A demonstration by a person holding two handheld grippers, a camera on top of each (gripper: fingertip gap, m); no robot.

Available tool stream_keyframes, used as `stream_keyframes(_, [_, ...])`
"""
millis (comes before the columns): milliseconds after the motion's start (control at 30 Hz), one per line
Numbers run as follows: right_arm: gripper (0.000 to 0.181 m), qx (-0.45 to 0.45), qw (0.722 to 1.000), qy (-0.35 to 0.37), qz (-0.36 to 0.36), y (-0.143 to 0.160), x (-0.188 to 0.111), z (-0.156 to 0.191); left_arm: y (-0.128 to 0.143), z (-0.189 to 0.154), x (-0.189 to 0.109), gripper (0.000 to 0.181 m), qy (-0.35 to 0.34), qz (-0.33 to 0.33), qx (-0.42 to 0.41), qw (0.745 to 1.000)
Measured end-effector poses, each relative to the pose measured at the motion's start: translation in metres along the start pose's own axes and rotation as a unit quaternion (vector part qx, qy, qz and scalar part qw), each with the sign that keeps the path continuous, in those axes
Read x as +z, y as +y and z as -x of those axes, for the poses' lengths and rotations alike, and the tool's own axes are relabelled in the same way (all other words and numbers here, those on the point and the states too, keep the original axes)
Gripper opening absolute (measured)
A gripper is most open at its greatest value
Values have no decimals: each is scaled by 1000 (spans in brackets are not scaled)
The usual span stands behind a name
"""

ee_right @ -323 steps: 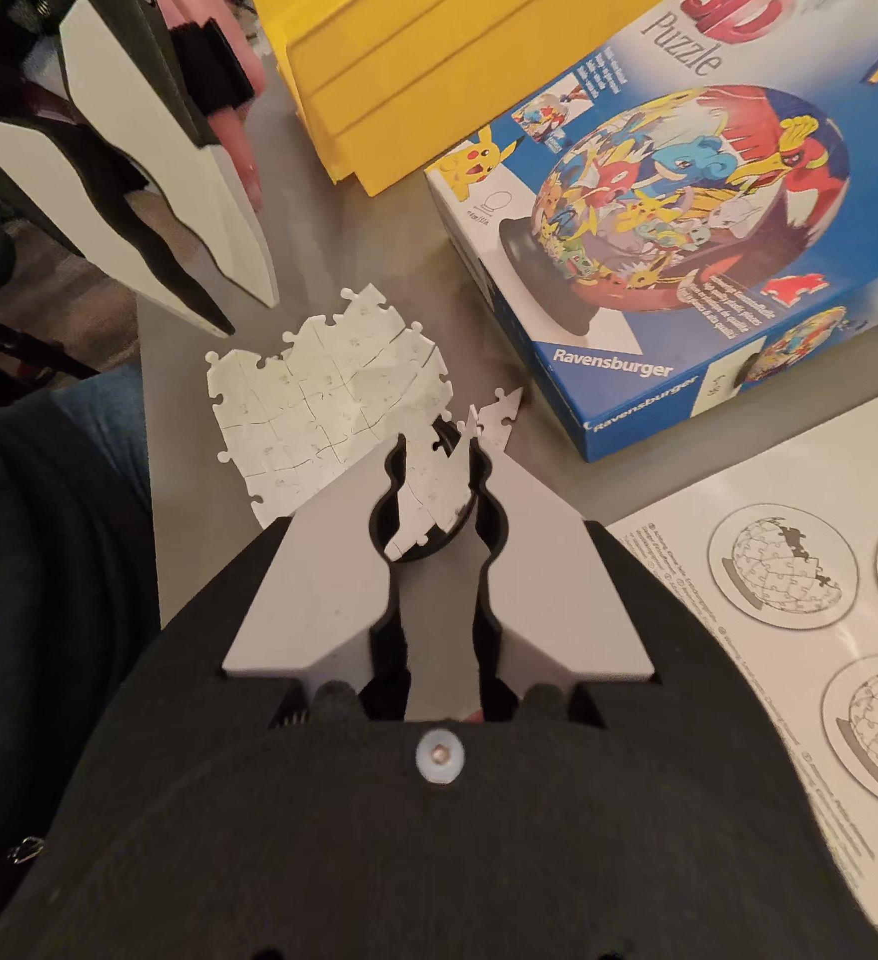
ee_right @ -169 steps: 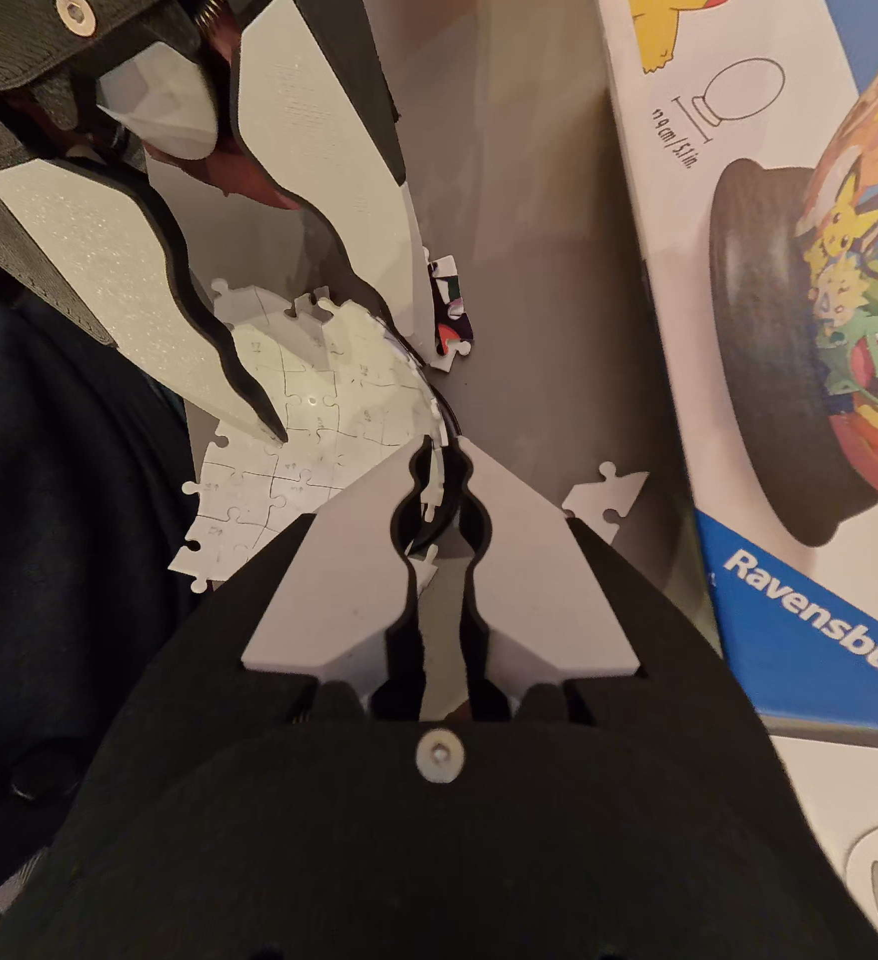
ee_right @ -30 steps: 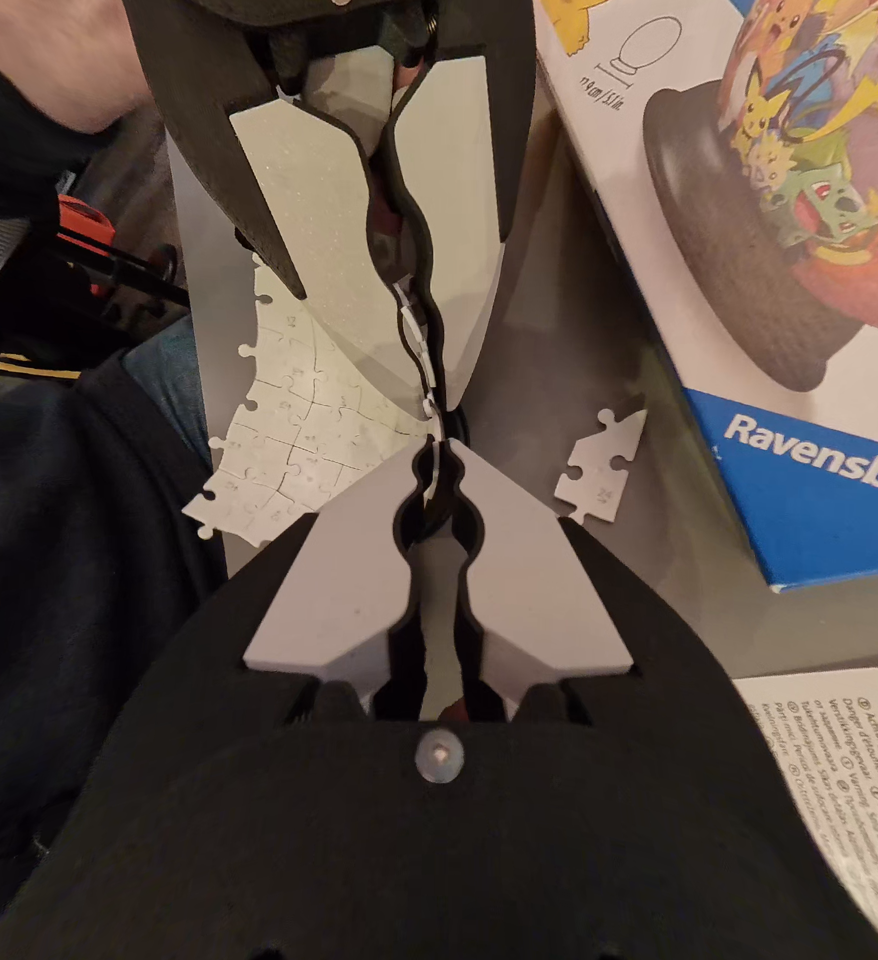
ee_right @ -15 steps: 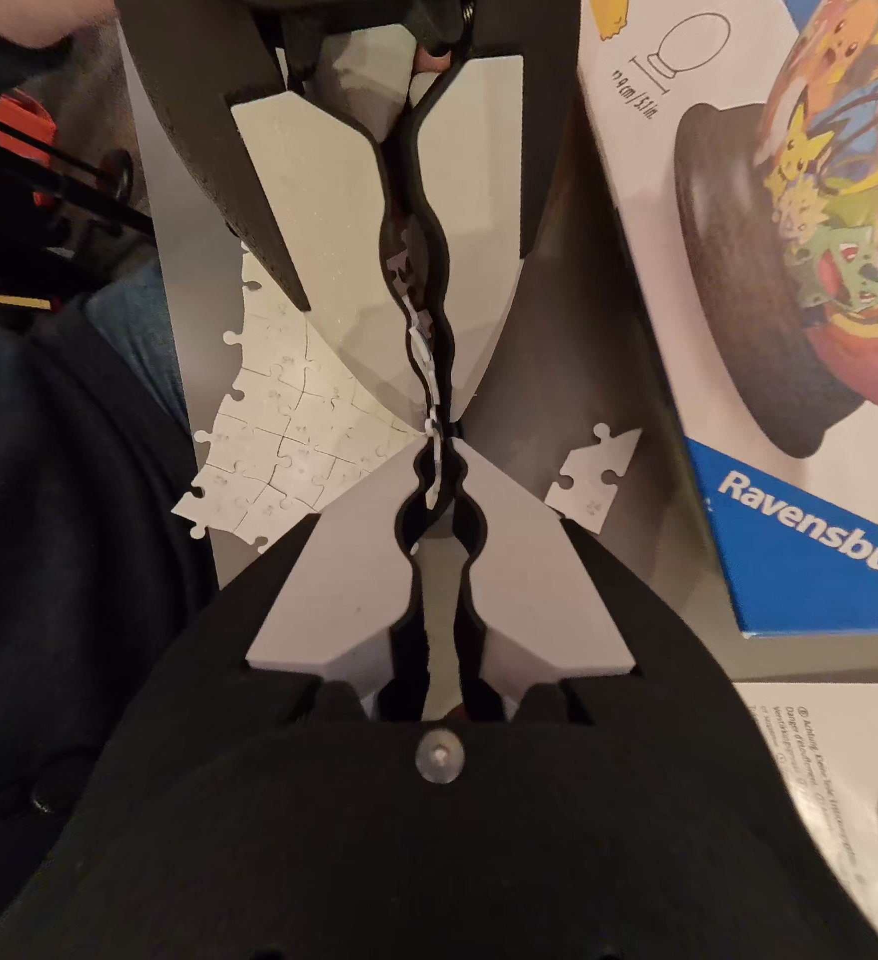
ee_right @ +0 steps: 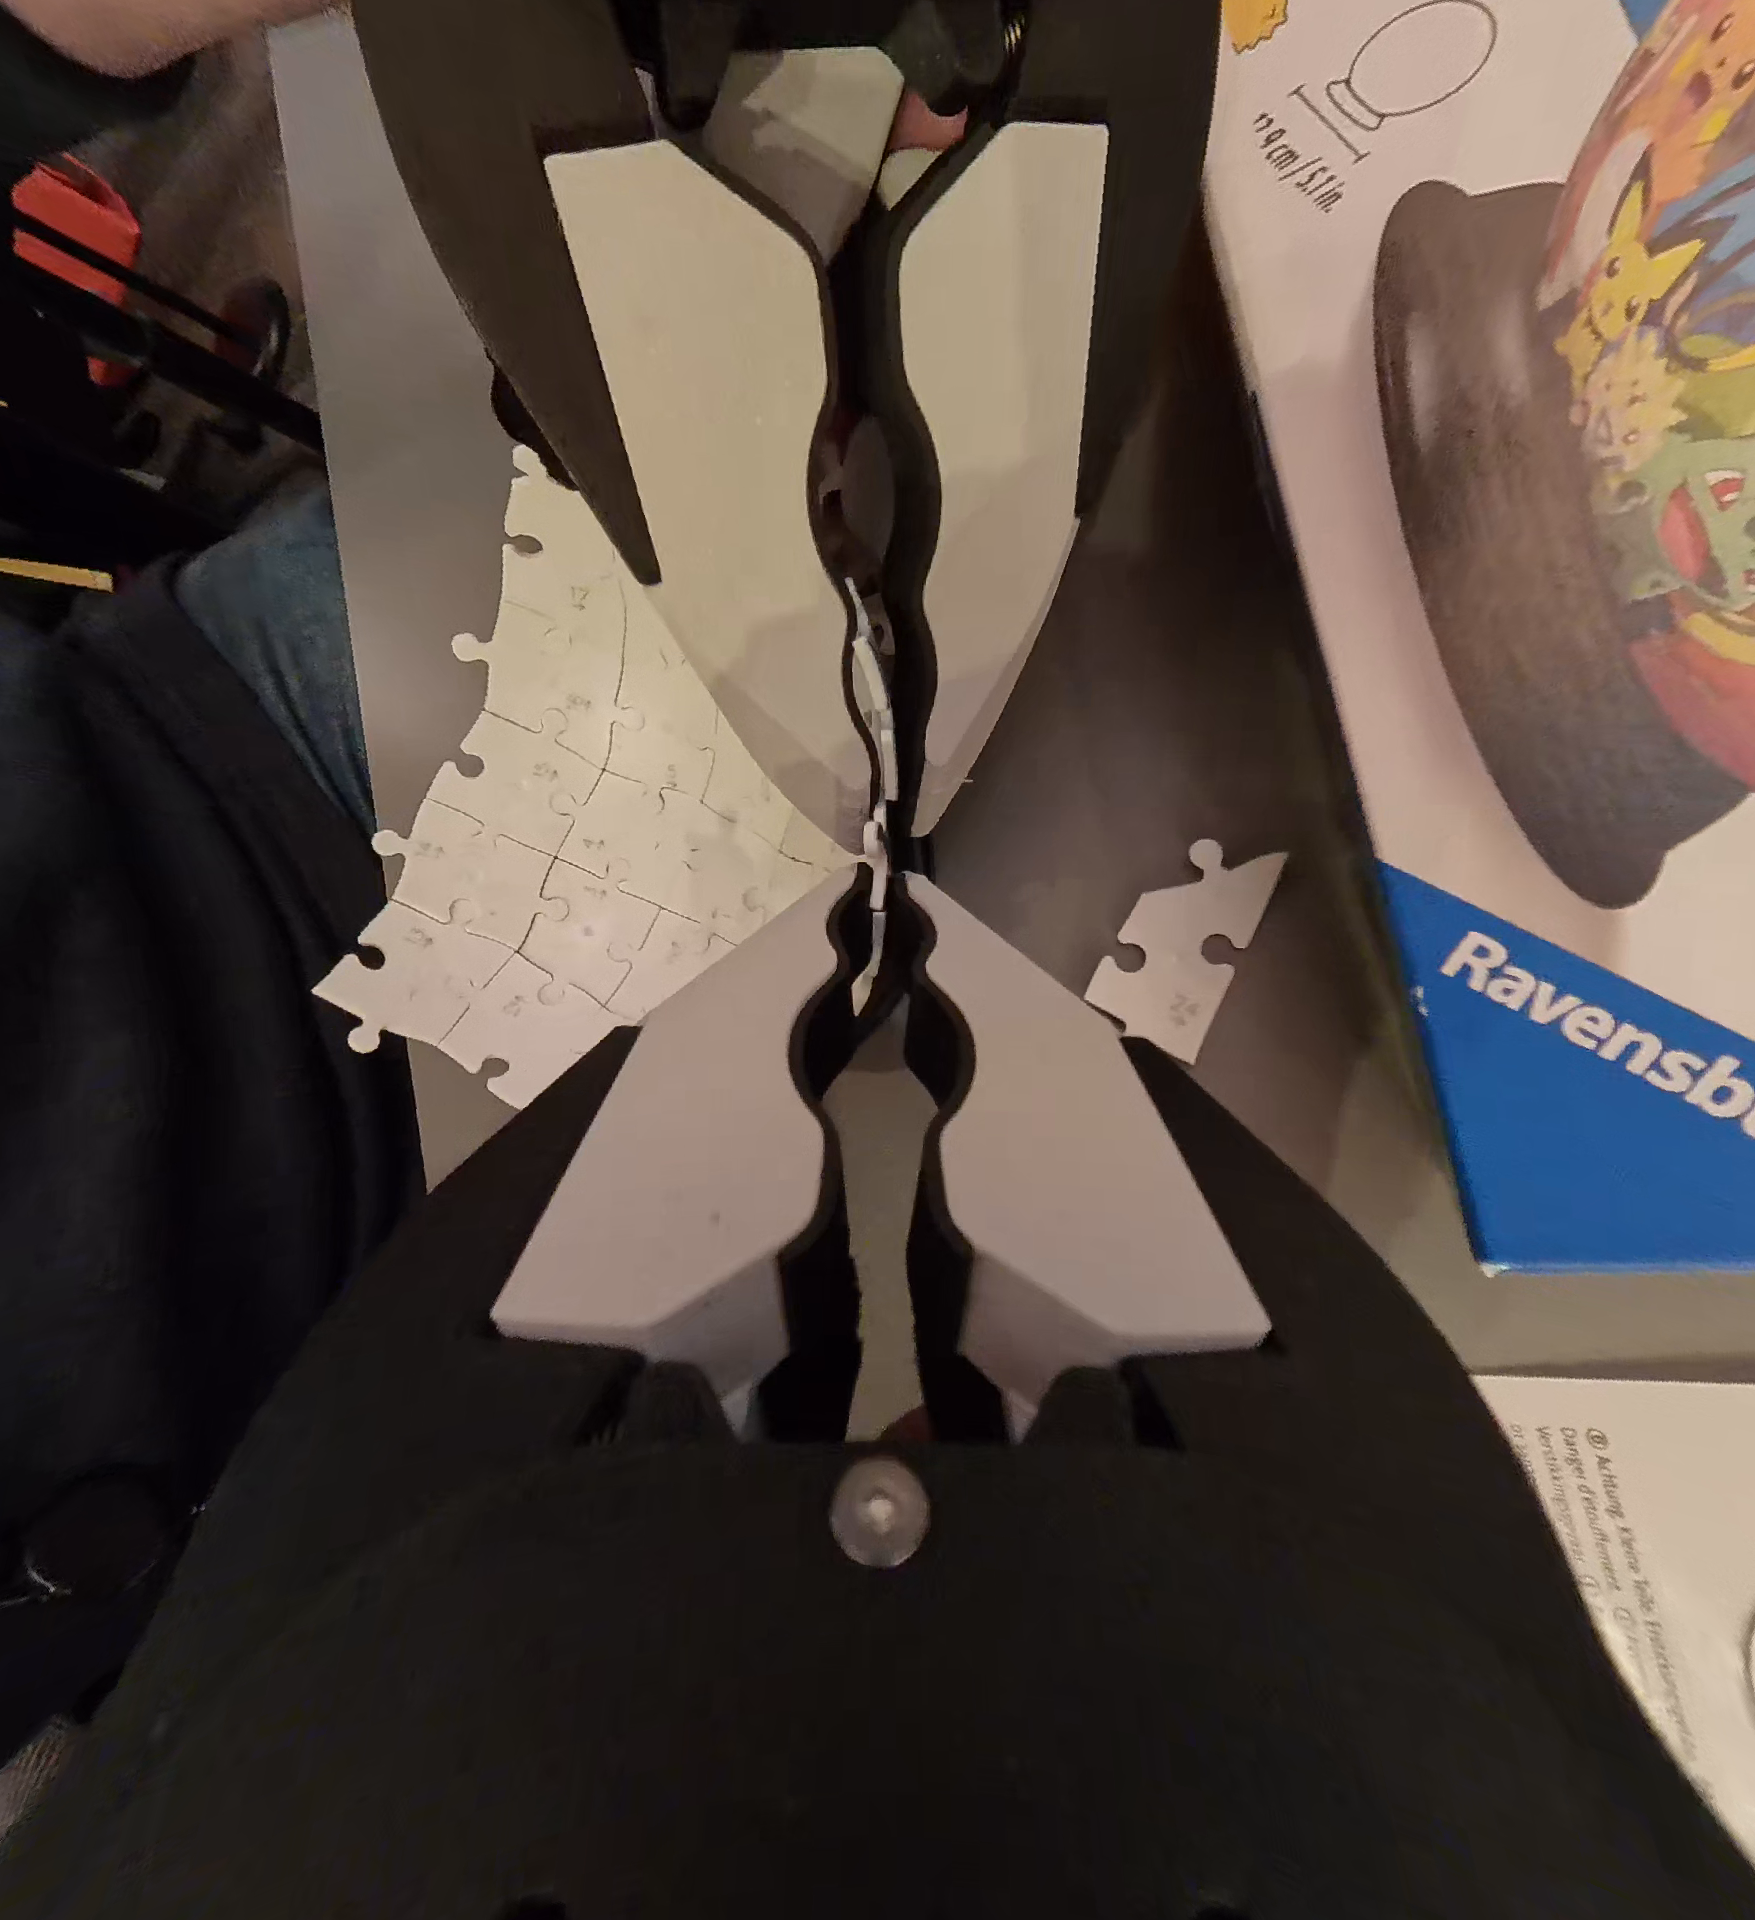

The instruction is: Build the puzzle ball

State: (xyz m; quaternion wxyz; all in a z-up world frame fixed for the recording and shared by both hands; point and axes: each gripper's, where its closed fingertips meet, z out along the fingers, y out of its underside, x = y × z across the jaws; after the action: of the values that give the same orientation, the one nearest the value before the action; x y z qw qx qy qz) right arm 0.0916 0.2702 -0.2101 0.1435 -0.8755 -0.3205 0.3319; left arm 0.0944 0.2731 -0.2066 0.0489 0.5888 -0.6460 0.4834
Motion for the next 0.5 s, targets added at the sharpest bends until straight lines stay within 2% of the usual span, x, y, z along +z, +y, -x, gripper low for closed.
stream_keyframes(133, [1, 23, 1000, 4, -6, -1, 1, -2, -3, 2, -3, 6, -12, -4, 6, 1000])
stream_keyframes(233, [1, 28, 999, -3, -14, 0, 0, -2, -10, 0, -10, 17, -22, -19, 8, 1000])
stream_keyframes(333, [5, 31, 999, -1, -19, 0, 0, -4, -6, 2, -12, 19, -42, -6, 15, 999])
stream_keyframes(500, [1, 25, 1000, -3, -11, 1, 1, -2, 2, 4, -11, 17, -66, 24, 23, 997])
